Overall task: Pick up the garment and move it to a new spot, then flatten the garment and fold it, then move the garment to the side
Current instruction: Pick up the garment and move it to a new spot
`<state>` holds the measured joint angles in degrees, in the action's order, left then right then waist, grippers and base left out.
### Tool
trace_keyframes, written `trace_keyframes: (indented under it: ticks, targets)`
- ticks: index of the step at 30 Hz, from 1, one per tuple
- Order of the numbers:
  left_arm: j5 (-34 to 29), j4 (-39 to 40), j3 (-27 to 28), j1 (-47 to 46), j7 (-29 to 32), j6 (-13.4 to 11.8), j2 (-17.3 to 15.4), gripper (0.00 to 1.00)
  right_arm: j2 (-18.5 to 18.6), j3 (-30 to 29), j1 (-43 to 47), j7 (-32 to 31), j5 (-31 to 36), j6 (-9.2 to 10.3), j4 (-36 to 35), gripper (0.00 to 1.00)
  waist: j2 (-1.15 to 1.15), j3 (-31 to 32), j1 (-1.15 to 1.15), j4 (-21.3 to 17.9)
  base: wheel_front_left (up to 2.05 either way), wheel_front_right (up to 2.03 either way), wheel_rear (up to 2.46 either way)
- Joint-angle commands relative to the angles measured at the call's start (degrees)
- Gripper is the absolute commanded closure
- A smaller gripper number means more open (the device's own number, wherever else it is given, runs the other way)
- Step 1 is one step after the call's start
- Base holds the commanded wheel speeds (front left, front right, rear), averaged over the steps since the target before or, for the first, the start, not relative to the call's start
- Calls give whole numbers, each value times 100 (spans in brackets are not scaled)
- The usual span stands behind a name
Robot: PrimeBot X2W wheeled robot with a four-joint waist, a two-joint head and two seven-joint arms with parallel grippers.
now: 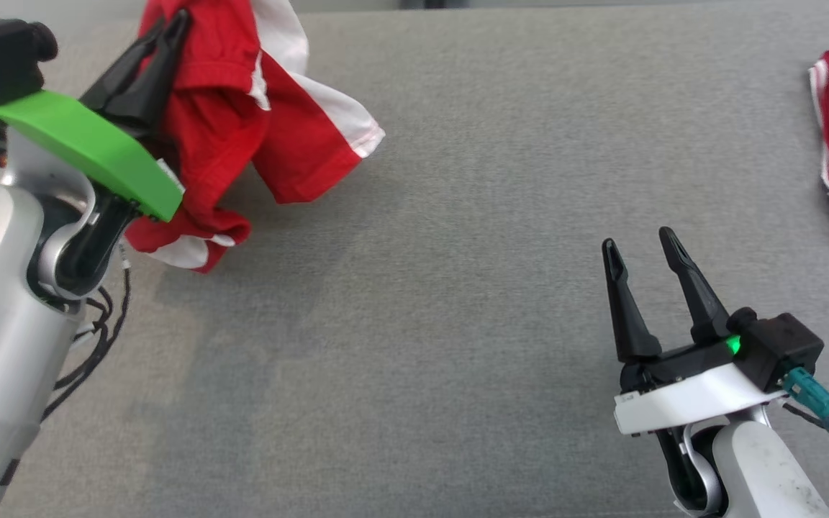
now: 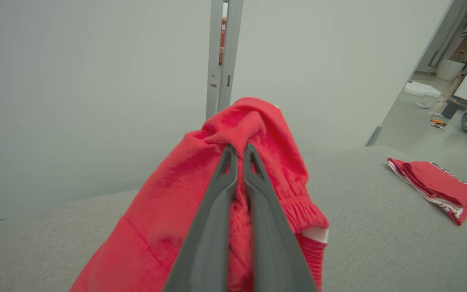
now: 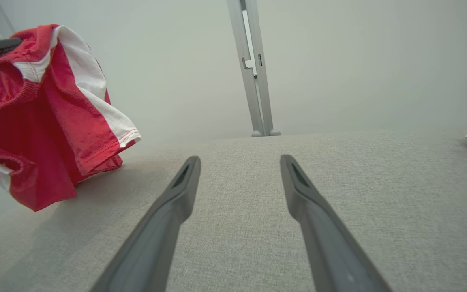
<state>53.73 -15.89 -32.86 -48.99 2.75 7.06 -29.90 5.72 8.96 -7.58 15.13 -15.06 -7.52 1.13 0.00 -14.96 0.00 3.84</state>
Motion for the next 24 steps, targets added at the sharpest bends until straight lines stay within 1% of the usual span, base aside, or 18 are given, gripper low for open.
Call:
trace_keyframes:
  ticks: [1, 4, 7, 10, 12, 16, 18, 24]
  targets:
    - [109, 211, -19, 82, 92, -38, 72, 100, -46, 27, 115, 0, -48, 6, 19, 0, 0, 768, 0, -942, 0, 0, 0]
    - [172, 575, -139, 64, 285, -78, 188, 100, -88, 47, 167, 0, -65, 6, 28, 0, 0, 868, 0, -1278, 0, 0, 0]
    - [92, 868, -367, 17, 444, -90, 378, 100, -123, 42, 206, 0, -64, 5, 15, 0, 0, 879, 0, -1574, 0, 0, 0]
    - [62, 959, -579, 20, 492, -66, 570, 100, -141, 40, 224, 0, -86, 5, -2, 0, 0, 807, 0, -1784, 0, 0, 0]
    - [-94, 892, -786, 64, 454, -51, 653, 100, -157, 38, 204, 0, -93, 4, -17, 0, 0, 719, 0, -1902, 0, 0, 0]
    - [-567, 566, -1348, 235, 238, -5, 778, 100, -198, 53, 57, 0, -110, 3, -85, 0, 0, 401, 0, -2084, 0, 0, 0]
    - [-817, 262, -1638, 306, 26, 18, 796, 100, -219, 73, -12, 0, -124, 3, -96, 0, 0, 213, 0, -2140, 0, 0, 0]
    - [-1255, -1073, -2399, 434, -735, 42, 941, 100, -248, 57, -144, 0, -143, 3, -112, 0, 0, -164, 0, -2181, 0, 0, 0]
